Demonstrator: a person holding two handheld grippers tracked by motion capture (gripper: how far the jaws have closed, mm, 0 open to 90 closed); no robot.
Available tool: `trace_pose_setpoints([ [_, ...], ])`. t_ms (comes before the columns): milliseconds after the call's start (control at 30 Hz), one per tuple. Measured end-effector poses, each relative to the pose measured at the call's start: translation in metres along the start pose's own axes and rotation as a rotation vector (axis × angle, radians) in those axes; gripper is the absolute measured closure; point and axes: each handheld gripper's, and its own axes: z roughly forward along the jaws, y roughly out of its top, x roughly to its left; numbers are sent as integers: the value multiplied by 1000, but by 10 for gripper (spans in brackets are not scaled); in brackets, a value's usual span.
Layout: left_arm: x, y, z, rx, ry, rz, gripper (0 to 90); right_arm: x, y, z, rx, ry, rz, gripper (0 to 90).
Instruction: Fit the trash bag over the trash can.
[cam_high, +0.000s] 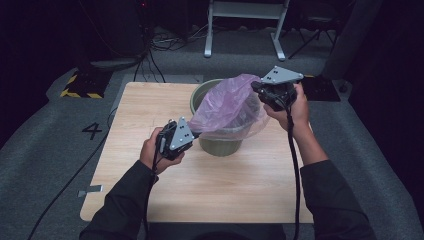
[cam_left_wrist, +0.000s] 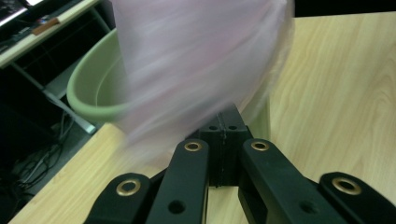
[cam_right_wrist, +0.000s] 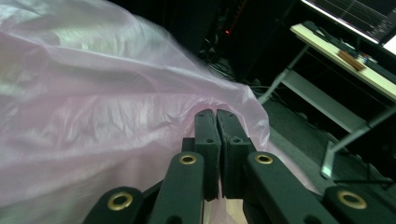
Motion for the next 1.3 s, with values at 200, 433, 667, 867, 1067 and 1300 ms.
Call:
trace_pose_setpoints([
  [200,7,-11,-7,34,-37,-5,900,-15,-6,16,35,-29,66,900],
  [433,-1,-24,-11,62,-156,13,900,-27,-25,24,71,-42,134,900],
  [667,-9,-30,-25,-29,-157,-44,554,-27,-33,25,85,-36,144,900],
  [867,-12,-22,-46,-162,-99,-103,202,-25,-36,25,95,-33,137,900],
  [1067,-11,-6,-56,-245,-97,-140,190,-23,-37,25,110,-26,135,900],
  [1300,-6,28,-15,-136,7,-86,317,-16,-31,26,109,-12,117,891],
])
